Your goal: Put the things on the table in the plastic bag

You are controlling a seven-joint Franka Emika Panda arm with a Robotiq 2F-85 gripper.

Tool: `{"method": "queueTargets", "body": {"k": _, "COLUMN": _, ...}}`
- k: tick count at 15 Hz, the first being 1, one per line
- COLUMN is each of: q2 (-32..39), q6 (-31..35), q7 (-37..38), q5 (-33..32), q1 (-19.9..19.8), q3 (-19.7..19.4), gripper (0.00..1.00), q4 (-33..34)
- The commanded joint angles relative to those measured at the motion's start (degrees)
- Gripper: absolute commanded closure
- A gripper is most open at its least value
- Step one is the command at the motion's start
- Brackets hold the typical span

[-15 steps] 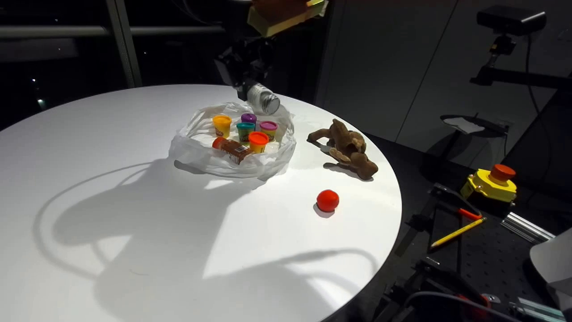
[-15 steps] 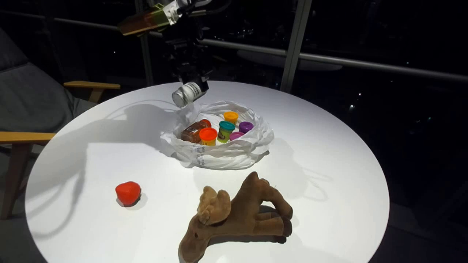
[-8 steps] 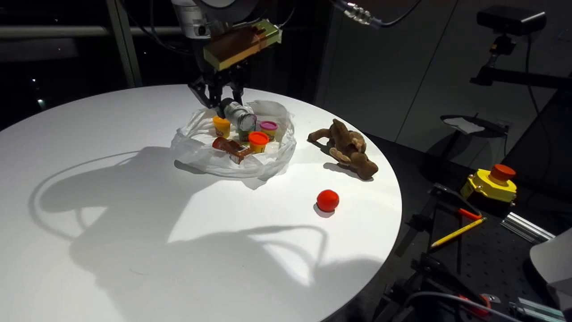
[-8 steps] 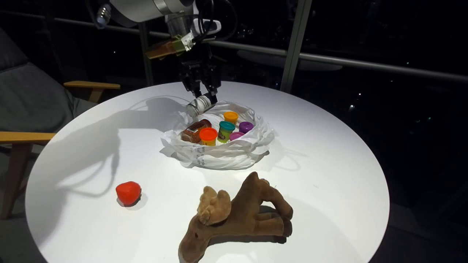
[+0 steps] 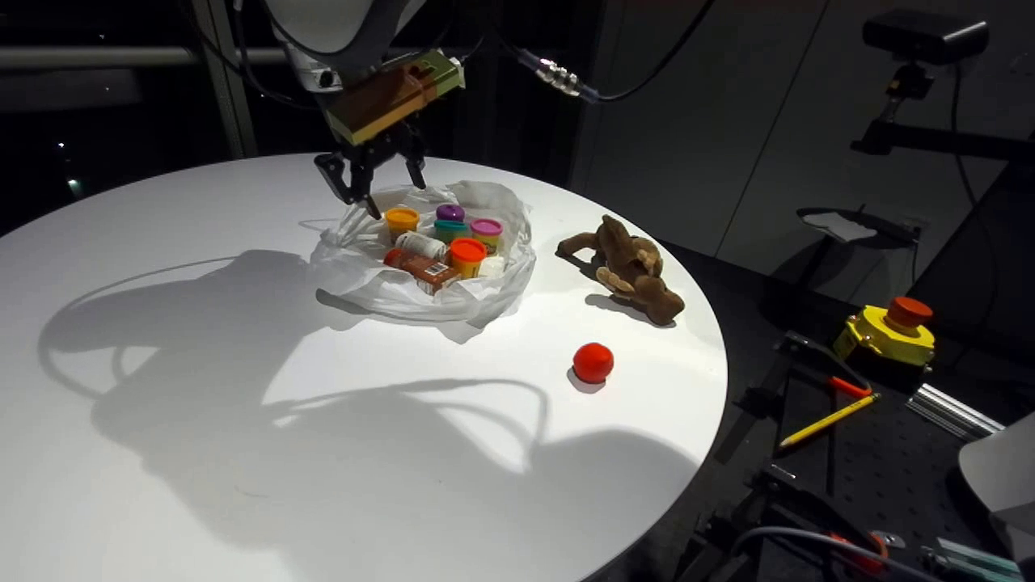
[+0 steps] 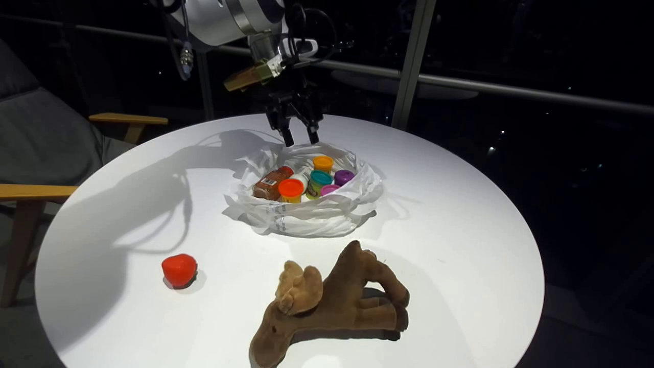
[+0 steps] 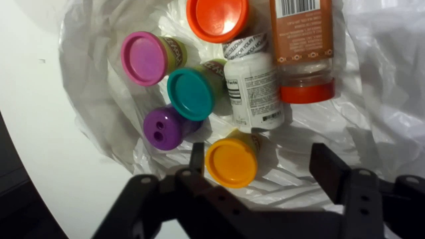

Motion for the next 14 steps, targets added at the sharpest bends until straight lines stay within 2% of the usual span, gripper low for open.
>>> {"method": "queueTargets", "body": {"k": 1, "q2": -2.32, "q6": -1.11, "q7": 0.66, "q5": 0.96, "q1": 1.90, "q3": -0.81, "gripper": 0.00, "q4": 0.61}}
{"method": "queueTargets", "body": {"k": 5, "q2": -12.70, "q6": 1.30, "q7": 4.10, "q5": 4.98, "q1": 2.49, "q3": 1.43, "gripper": 0.00, "q4": -12.35}}
{"method": "queueTargets", "body": {"k": 9, "q2": -19.38, "q6": 3.71, "q7": 10.70, "q5": 10.34, "q1": 3.03, "q3": 3.88, "gripper": 0.00, "q4": -22.57}}
{"method": "queueTargets", "body": {"k": 11, "q2": -22.60, "q6": 5.09, "q7": 15.52, "q5": 9.98, "q1": 4.11, "q3": 3.89, "gripper": 0.00, "q4": -28.21}}
{"method": "queueTargets", "body": {"k": 14, "q2": -26.63, "q6": 7.09, "q7": 18.12, "q5": 8.40, "q1": 4.37, "q3": 4.51, "gripper": 0.00, "q4": -37.11}}
